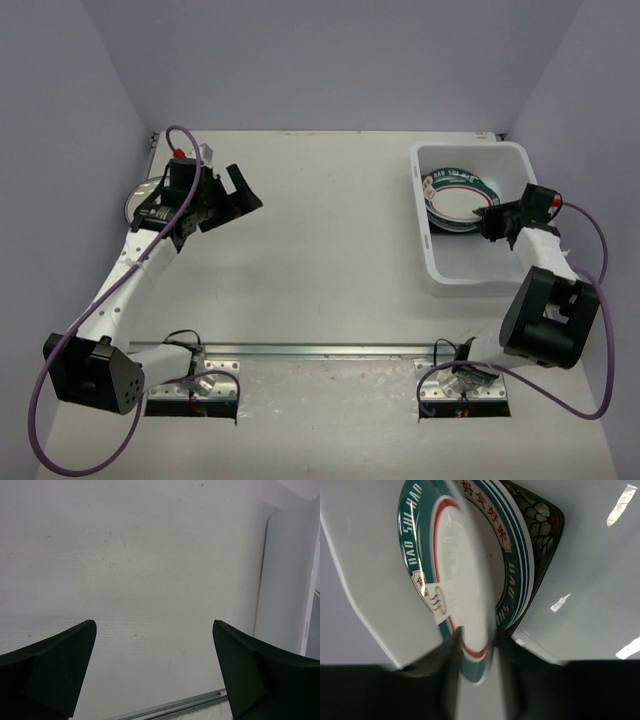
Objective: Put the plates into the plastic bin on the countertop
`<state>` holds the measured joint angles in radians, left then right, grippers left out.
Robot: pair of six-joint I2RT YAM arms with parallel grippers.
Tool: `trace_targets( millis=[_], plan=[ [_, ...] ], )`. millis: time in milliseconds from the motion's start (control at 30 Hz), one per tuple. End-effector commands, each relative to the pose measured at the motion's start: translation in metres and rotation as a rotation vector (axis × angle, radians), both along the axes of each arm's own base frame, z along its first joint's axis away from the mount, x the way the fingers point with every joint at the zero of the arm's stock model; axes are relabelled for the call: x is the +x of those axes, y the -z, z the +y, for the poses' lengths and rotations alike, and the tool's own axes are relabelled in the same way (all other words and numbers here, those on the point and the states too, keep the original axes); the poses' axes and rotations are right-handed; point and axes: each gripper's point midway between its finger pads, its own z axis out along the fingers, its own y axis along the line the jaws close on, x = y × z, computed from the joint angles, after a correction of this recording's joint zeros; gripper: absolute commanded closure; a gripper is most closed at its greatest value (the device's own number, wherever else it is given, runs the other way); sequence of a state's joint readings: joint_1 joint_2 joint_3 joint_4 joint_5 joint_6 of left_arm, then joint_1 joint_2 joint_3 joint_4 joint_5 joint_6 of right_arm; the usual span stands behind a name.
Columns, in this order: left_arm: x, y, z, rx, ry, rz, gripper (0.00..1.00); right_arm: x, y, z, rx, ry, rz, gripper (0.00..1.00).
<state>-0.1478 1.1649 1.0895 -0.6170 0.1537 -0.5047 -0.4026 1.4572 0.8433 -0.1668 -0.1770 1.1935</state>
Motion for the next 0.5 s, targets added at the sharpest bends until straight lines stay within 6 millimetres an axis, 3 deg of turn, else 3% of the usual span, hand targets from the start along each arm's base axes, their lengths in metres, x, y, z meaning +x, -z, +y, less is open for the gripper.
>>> trace_targets(
  millis=[0, 67, 167, 267, 367, 400, 467],
  plan=[
    [-0.003, -0.009, 0.002, 0.009, 0.014, -0.053, 0.0, 0.032, -0.037, 0.003, -0.043, -0.088, -0.096, 0.17],
    [-0.004, -0.006, 0.006, 0.028, -0.004, -0.043, 0.0, 0.03, -0.041, 0.014, -0.078, -0.167, -0.069, 0.02],
    [-0.003, 0.014, 0.014, 0.06, -0.042, 0.017, 0.0, 0.024, -0.038, 0.031, -0.136, -0.29, 0.014, 0.01],
    [-0.003, 0.036, 0.013, 0.058, -0.051, 0.087, 0.0, 0.006, -0.014, 0.049, -0.076, -0.432, 0.162, 0.01],
    [0.001, 0.047, 0.012, 0.053, -0.065, 0.13, 0.0, -0.013, -0.006, 0.056, -0.069, -0.478, 0.199, 0.01],
    [0.003, 0.048, 0.013, 0.053, -0.073, 0.134, 0.0, -0.017, -0.008, 0.057, -0.076, -0.481, 0.193, 0.01],
    [0.007, 0.049, 0.022, 0.054, -0.132, 0.15, 0.0, -0.024, -0.031, 0.06, -0.112, -0.483, 0.132, 0.01]
  ],
)
